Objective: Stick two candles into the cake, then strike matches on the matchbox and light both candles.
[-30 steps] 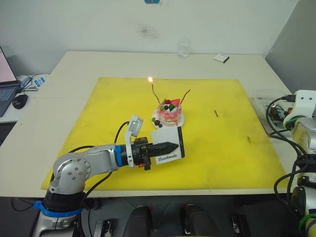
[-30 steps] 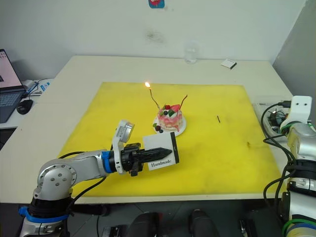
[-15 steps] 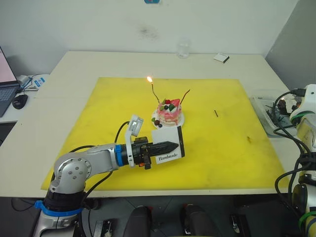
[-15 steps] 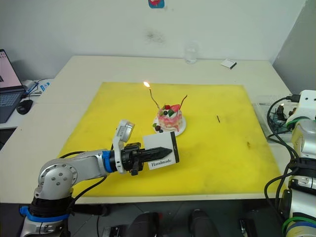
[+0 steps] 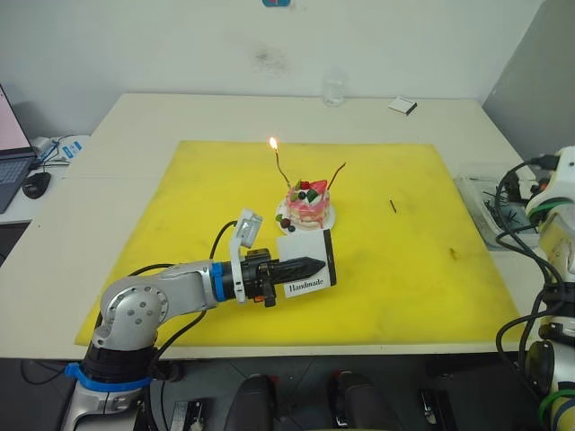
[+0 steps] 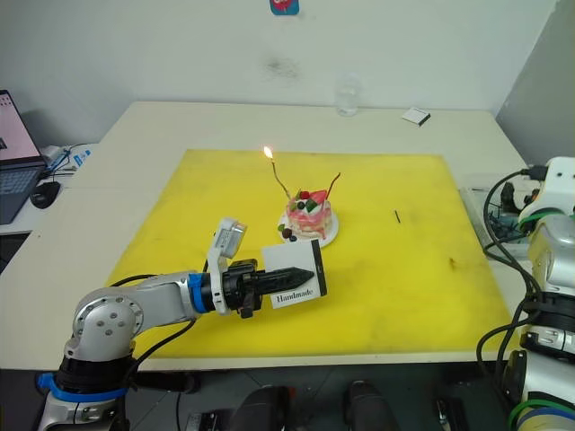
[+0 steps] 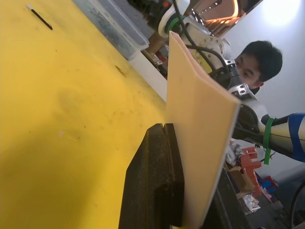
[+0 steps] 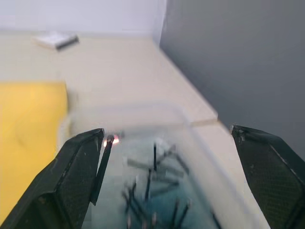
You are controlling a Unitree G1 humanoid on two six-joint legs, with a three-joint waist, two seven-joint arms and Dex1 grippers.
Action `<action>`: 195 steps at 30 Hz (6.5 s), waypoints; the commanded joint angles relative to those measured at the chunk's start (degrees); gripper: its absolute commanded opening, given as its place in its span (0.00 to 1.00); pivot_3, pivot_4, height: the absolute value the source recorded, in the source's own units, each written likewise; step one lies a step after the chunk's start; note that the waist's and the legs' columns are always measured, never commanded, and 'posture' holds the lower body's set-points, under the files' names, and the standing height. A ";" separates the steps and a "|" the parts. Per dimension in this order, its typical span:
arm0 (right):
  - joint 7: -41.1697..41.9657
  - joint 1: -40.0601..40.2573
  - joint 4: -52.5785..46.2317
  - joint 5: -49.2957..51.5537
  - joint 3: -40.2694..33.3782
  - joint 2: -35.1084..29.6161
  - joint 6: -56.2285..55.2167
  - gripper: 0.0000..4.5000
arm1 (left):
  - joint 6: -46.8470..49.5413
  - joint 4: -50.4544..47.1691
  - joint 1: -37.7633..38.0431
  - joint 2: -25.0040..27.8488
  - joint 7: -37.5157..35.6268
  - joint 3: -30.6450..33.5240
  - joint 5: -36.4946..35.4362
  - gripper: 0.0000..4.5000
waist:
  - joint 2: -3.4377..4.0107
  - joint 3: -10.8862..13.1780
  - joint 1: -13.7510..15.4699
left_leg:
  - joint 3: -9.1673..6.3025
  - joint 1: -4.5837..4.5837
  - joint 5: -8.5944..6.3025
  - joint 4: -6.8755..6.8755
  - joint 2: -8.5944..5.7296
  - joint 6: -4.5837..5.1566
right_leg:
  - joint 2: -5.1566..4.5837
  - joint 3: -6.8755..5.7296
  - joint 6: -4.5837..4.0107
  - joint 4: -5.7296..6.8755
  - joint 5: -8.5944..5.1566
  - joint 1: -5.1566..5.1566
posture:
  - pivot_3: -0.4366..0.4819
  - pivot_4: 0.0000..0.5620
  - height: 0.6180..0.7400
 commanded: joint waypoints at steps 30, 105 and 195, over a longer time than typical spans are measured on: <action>16.72 4.45 -10.43 3.84 14.49 12.36 -1.77 0.99 | -0.31 -2.83 0.81 0.39 0.45 1.29 -1.90 0.00 | 0.08 -0.04 0.25 | -0.09 -0.04 0.00 0.01 0.11 0.00 | 0.04 -0.03 -0.01 0.02 0.00 0.02 | 0.48 0.27 1.00; 53.53 9.18 -44.99 3.01 30.46 -5.43 -18.18 0.01 | 0.69 5.30 -8.48 -3.76 2.60 0.90 -2.74 0.00 | 0.18 0.09 0.18 | -0.15 0.00 0.05 0.03 0.08 0.05 | -0.03 -0.06 -0.03 -0.02 0.02 0.07 | 0.48 0.27 1.00; 53.81 2.61 -33.55 -5.26 29.38 -6.35 -40.89 0.01 | 3.52 19.60 -14.00 -5.06 26.54 4.46 -36.11 0.00 | 0.00 0.16 0.41 | -0.22 0.01 0.06 0.09 -0.08 0.06 | -0.33 -0.16 0.17 0.05 -0.03 0.16 | 0.48 0.27 1.00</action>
